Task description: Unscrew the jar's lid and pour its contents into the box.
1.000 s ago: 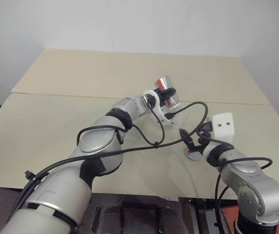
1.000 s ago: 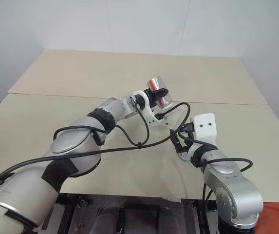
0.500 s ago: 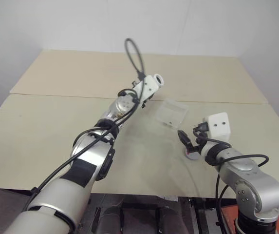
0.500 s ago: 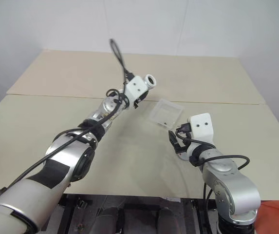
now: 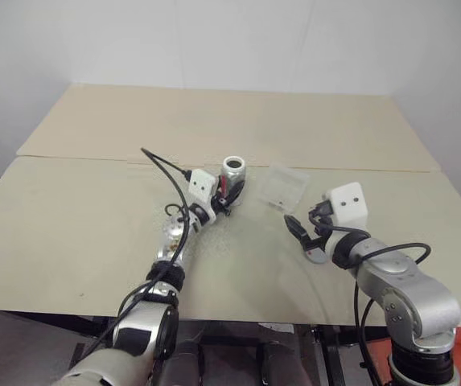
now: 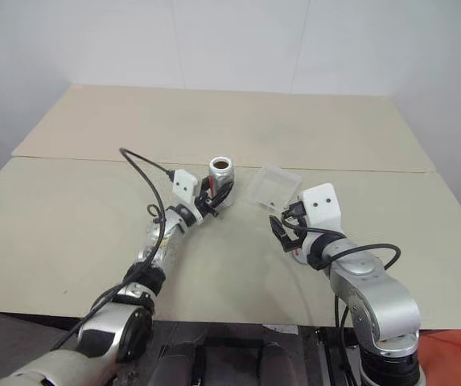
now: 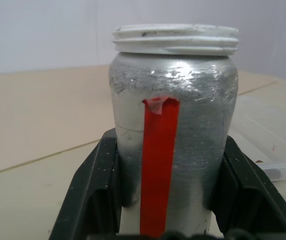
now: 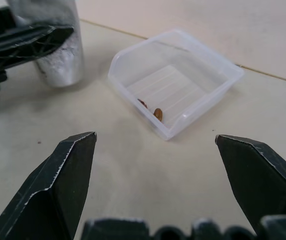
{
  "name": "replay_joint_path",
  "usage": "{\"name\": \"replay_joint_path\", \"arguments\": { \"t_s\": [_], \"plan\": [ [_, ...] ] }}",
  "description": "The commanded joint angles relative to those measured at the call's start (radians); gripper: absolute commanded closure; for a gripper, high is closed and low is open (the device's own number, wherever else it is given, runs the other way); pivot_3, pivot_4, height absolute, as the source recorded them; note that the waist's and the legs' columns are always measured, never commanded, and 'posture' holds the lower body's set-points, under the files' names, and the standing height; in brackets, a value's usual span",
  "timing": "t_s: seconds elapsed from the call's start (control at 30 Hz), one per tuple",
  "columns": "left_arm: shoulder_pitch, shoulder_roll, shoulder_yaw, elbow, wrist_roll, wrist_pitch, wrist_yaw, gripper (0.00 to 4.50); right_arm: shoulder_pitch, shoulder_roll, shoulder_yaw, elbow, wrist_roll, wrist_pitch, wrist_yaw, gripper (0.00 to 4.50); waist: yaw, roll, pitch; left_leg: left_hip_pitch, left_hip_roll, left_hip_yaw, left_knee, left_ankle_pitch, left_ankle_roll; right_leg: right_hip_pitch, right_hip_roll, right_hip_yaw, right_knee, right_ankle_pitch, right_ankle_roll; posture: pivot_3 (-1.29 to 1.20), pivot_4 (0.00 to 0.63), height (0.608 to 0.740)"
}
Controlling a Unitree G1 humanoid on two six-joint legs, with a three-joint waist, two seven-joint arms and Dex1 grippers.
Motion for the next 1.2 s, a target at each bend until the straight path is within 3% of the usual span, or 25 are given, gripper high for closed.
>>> {"name": "replay_joint_path", "arguments": {
  "t_s": [0.03,0.53,0.8,1.0,1.2],
  "plan": [
    [0.016,-0.014,-0.014,-0.067,-0.008,0.0,0.047,2.57,-0.012,-0.005,0.003,-0.019,-0.015,-0.038,0.005,0.02,0.0,0.0,0.0,0.0,0.0,0.0,0.0,0.0,0.0,0.0,0.0,0.0,0.0,0.0,0.0,0.0,0.15,0.74],
    [0.076,0.001,-0.045,-0.052,-0.014,0.032,0.084,2.57,0.01,0.0,0.02,-0.026,-0.052,-0.047,0.003,0.02,-0.003,0.001,-0.001,0.001,0.0,0.0,0.0,0.0,0.0,0.001,0.0,0.0,0.0,0.0,0.0,0.0,0.15,0.74],
    [0.123,-0.015,-0.062,-0.134,-0.035,0.055,0.078,0.01,0.004,-0.001,0.021,-0.019,-0.059,-0.057,0.017,0.0,-0.004,0.0,-0.001,0.001,0.0,0.0,0.0,0.0,0.0,0.001,0.0,0.0,0.0,0.0,0.0,0.0,0.15,0.74],
    [0.18,0.009,-0.083,-0.23,-0.019,0.076,0.089,0.01,-0.01,-0.004,0.03,-0.007,-0.061,-0.064,0.035,0.0,-0.004,0.001,-0.001,0.001,0.0,0.0,0.0,0.0,0.0,0.001,0.0,0.0,0.0,0.0,0.0,0.0,0.15,0.74],
    [0.348,0.067,-0.104,-0.526,-0.053,0.196,0.067,0.01,-0.015,-0.006,0.017,-0.001,-0.054,-0.064,0.052,0.0,-0.014,0.001,-0.001,0.001,0.002,-0.001,0.0,0.0,0.0,0.0,0.001,0.0,0.0,0.0,0.0,0.0,0.15,0.74]
  ]
}}
